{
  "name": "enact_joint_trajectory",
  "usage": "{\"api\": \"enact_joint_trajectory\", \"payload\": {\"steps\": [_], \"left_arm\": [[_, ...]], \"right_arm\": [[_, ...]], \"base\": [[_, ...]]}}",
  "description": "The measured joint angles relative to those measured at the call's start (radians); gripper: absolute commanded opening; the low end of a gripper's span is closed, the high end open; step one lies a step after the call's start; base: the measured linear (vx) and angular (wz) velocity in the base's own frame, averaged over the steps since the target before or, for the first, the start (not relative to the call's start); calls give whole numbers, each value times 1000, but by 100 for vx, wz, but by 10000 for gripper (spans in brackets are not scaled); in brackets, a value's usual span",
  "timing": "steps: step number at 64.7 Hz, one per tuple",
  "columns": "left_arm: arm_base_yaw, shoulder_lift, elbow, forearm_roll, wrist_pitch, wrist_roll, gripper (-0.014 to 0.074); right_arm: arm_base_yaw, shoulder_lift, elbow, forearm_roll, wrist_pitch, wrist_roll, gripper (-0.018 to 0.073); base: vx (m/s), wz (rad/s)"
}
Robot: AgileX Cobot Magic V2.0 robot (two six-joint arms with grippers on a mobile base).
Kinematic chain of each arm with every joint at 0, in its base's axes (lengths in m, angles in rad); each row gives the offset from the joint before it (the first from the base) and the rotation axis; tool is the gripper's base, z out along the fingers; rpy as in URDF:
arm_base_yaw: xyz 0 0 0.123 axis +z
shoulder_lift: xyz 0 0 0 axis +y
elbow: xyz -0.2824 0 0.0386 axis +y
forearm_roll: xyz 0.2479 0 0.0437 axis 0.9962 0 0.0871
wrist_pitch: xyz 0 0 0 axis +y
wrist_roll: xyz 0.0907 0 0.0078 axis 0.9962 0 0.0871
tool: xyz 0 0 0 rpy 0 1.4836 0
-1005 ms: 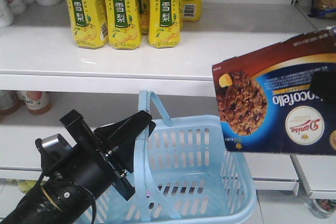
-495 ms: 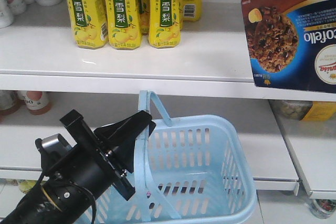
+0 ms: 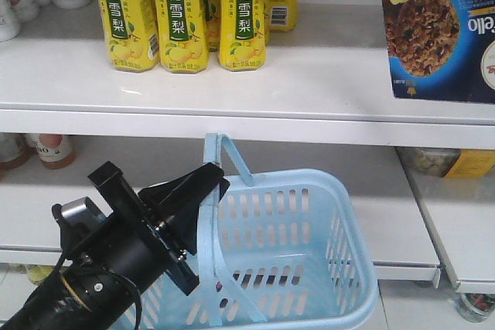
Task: Left arm holds basket, right arm returns cookies
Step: 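Raise the cookie box up to the shelf beside the yellow cartons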
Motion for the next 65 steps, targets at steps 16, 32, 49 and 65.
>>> {"api": "enact_joint_trajectory", "payload": {"steps": [16,32,49,65], "left_arm": [[0,0,0,0,0,0,-3],[0,0,0,0,0,0,-3],[0,0,0,0,0,0,-3],[0,0,0,0,0,0,-3]], "right_arm": [[-159,82,0,267,-120,-216,-4],[-227,207,0,318,-280,-284,-4],[-230,357,3,326,-468,-320,-4],[-230,483,3,385,-581,-390,-4]], "base": [[0,0],[0,0],[0,0],[0,0]]}}
